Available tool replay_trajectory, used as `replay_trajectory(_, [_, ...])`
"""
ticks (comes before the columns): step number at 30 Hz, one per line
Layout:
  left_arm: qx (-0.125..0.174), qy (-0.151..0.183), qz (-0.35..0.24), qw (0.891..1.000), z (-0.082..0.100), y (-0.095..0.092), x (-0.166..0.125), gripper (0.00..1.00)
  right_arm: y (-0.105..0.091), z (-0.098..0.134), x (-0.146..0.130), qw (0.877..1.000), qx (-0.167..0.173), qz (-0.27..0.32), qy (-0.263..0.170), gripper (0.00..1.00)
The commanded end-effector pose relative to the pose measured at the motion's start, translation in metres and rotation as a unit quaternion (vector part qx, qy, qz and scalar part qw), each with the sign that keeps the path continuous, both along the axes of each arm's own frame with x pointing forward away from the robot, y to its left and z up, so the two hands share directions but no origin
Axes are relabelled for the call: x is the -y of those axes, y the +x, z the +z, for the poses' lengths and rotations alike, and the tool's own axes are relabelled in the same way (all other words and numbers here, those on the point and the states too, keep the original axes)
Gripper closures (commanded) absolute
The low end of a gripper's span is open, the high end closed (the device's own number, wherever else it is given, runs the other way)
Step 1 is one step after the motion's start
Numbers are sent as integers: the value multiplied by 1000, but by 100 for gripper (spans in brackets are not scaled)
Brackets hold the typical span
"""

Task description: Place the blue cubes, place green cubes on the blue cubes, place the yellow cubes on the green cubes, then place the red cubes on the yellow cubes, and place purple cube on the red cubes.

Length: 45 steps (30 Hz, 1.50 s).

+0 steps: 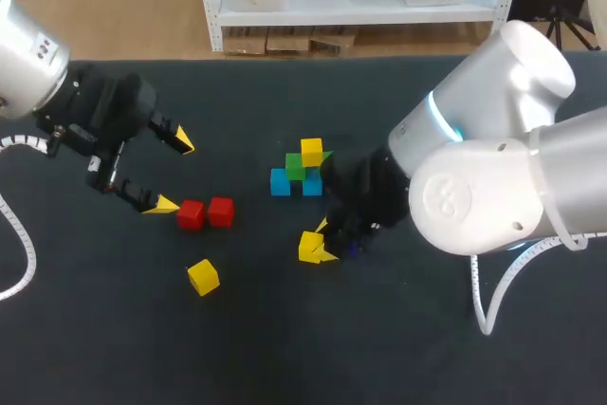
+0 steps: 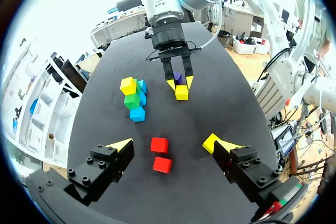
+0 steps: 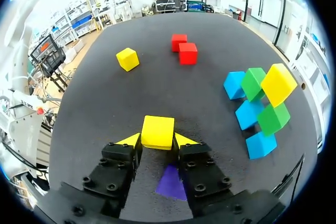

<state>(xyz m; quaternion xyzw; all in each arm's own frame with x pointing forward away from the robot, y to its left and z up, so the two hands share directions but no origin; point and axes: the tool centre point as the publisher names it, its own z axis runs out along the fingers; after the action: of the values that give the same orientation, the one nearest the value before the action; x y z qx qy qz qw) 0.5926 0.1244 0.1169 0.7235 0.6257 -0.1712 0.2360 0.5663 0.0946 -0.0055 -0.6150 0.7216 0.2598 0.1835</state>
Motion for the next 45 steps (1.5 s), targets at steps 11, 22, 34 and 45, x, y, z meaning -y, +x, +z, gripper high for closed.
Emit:
replay_trajectory(11, [2,-3,-1,1000,-1,-1,-2,0,11,13,1,997,11,74,26,100])
replay_trajectory(22, [2,-3,-1,1000,-1,-1,-2,0,24,48,38,984,17,173,41,100])
replay_trajectory(34, [2,-3,-1,1000,-1,-1,-2,0,46,76,82,986,27,162,7,100])
replay_trajectory(45, [2,-3,-1,1000,-1,-1,-2,0,78,75,83,989,46,137,23,100])
